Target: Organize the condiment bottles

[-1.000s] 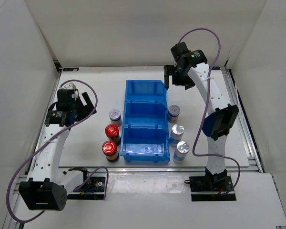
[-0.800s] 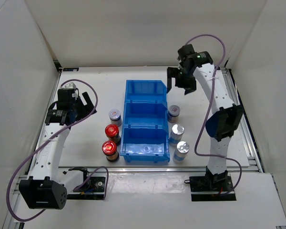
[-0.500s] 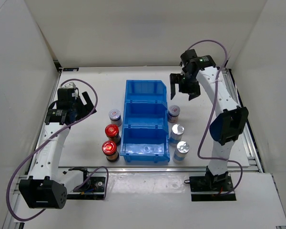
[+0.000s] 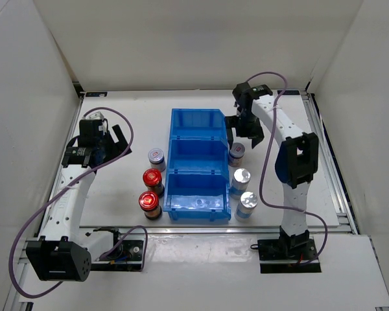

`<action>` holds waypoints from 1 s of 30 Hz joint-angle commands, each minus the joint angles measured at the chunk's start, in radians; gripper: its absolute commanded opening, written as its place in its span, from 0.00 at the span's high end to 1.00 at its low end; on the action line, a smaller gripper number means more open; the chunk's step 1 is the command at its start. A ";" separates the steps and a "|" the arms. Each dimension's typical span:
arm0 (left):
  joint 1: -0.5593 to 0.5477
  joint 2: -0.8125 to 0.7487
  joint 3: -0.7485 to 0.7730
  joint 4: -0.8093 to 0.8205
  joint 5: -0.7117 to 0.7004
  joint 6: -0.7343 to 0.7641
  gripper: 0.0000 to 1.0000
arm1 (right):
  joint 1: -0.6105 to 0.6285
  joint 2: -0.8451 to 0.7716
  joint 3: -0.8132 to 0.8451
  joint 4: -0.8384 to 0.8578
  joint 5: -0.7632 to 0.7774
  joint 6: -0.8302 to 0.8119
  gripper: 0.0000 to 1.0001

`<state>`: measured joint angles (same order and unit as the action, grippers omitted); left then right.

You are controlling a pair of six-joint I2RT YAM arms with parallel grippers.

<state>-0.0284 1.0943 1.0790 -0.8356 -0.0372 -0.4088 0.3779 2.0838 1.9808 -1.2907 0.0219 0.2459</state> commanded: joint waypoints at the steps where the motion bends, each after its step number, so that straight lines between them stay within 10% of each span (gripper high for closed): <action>1: -0.002 -0.007 0.030 -0.005 0.014 -0.002 0.00 | 0.003 0.027 0.009 0.016 0.001 -0.010 0.08; 15: -0.002 -0.007 0.021 -0.005 0.025 -0.002 0.00 | 0.022 0.123 0.044 0.013 0.021 0.000 0.17; 30: -0.002 -0.007 0.012 0.004 0.034 -0.002 0.00 | 0.023 0.147 0.301 -0.166 0.121 0.039 0.80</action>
<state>-0.0284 1.0943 1.0790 -0.8379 -0.0151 -0.4088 0.4004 2.2589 2.1479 -1.3338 0.0879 0.2588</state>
